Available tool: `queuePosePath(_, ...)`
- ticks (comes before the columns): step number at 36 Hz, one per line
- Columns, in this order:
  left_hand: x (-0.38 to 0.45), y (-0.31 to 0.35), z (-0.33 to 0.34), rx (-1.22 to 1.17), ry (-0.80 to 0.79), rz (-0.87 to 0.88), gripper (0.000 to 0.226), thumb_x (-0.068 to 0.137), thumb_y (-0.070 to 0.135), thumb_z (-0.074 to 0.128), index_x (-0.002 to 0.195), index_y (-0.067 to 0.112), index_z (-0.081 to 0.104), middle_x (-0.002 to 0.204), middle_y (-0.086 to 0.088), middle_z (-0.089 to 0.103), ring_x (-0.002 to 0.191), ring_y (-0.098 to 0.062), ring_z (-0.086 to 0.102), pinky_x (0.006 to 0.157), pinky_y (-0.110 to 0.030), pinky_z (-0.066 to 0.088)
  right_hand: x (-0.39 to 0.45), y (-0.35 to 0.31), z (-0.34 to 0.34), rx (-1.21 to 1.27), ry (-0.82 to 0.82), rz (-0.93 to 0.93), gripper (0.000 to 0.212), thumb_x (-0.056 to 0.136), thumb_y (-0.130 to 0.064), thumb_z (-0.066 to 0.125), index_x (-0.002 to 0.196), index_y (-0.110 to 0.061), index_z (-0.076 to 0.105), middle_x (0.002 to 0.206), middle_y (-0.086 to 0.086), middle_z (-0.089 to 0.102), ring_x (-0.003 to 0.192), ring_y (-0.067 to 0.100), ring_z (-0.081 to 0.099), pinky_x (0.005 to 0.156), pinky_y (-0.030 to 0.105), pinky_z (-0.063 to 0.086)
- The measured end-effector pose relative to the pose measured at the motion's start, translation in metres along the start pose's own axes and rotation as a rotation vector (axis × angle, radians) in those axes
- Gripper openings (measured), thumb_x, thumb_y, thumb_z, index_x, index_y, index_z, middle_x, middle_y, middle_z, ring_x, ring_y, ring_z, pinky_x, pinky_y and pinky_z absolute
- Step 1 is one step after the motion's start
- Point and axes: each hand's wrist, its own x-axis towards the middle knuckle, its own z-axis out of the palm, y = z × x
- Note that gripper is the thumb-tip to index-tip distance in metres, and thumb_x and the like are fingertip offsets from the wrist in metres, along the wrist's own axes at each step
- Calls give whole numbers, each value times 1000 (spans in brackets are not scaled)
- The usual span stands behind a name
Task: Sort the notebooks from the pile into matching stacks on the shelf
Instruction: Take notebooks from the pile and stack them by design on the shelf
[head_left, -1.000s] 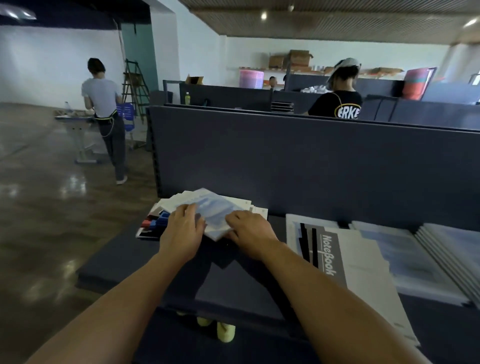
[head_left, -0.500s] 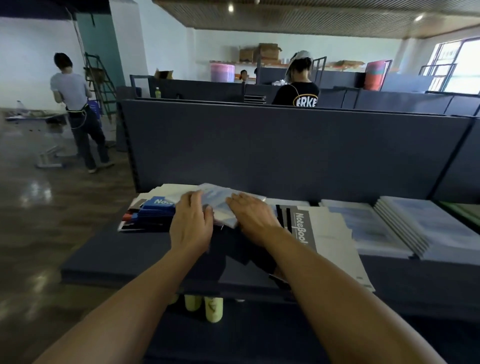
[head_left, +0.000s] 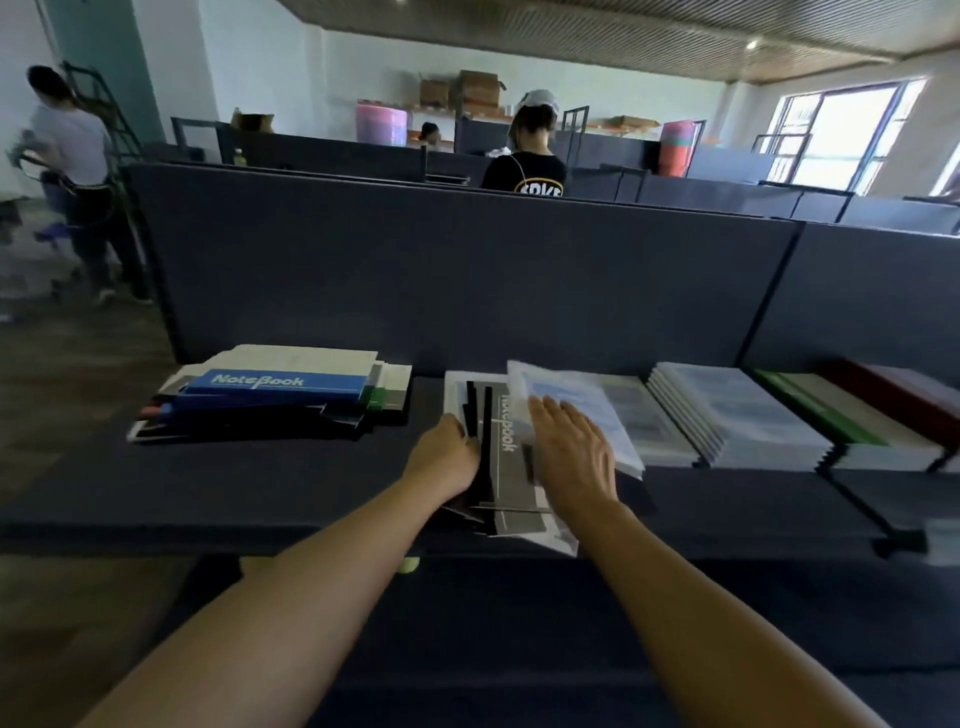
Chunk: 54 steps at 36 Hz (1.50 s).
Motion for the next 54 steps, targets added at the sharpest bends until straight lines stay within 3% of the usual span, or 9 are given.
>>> queuePosePath(10, 12, 10, 18, -65, -32, -206, 65, 91, 23, 62, 143, 6, 28, 130, -14, 53, 108, -28, 58, 70, -30, 45, -13, 5, 10, 221, -49, 43, 66, 90, 3, 43, 150, -17, 25, 157, 2, 24, 145, 15, 18, 115, 26, 17)
queuePosePath(17, 21, 7, 23, -440, -105, -366, 52, 78, 20, 73, 122, 0, 54, 112, -20, 64, 100, -36, 64, 86, -45, 55, -15, 10, 11, 211, -44, 8, 66, 91, 4, 42, 151, -15, 22, 158, 5, 21, 146, 20, 16, 116, 29, 15)
queuePosePath(22, 12, 15, 11, -545, -141, -325, 28, 83, 7, 69, 110, 6, 62, 93, -18, 68, 78, -33, 66, 61, -34, 54, -13, 12, 9, 233, 108, -10, 63, 91, 5, 48, 149, -12, 29, 153, 13, 31, 141, 29, 30, 115, 37, 22)
queuePosePath(25, 5, 17, -10, -608, -153, -275, 28, 85, 7, 69, 111, 12, 62, 92, -14, 68, 79, -31, 64, 62, -33, 51, -7, 18, 2, 279, 219, 35, 61, 93, 4, 50, 148, -15, 34, 151, 11, 35, 139, 27, 35, 112, 37, 28)
queuePosePath(29, 5, 1, -50, -634, -75, -254, 31, 87, 12, 67, 117, 13, 60, 103, -12, 67, 93, -30, 62, 80, -40, 51, 0, 30, -6, 382, 288, 145, 66, 89, 9, 50, 147, -20, 36, 151, 7, 37, 137, 25, 37, 106, 41, 38)
queuePosePath(35, 14, -44, -111, -675, 220, -385, 30, 87, 11, 68, 114, 6, 57, 100, -14, 62, 83, -30, 58, 70, -36, 46, 6, 39, -1, 404, 282, 257, 75, 86, 14, 45, 149, -25, 33, 153, 1, 34, 139, 22, 34, 107, 37, 34)
queuePosePath(45, 18, -77, -127, -295, 380, -346, 47, 81, 10, 74, 123, 1, 54, 118, -21, 61, 106, -37, 58, 81, -39, 46, 15, 28, 4, 415, 251, 259, 71, 88, 13, 42, 147, -27, 36, 153, -1, 34, 138, 21, 35, 106, 34, 33)
queuePosePath(50, 22, -65, -118, -92, 354, -209, 77, 81, 13, 75, 143, 10, 28, 133, -22, 47, 119, -41, 49, 91, -45, 44, 20, 8, 5, 326, 227, 43, 60, 92, 2, 51, 146, -19, 37, 149, 7, 40, 133, 26, 42, 103, 36, 38)
queuePosePath(54, 22, -58, -109, -40, 315, -178, 79, 80, 10, 72, 143, 15, 24, 126, -20, 50, 109, -38, 54, 77, -40, 44, 27, -17, 2, 149, 35, -118, 60, 93, -1, 47, 148, -18, 31, 145, 4, 39, 129, 22, 42, 99, 31, 39)
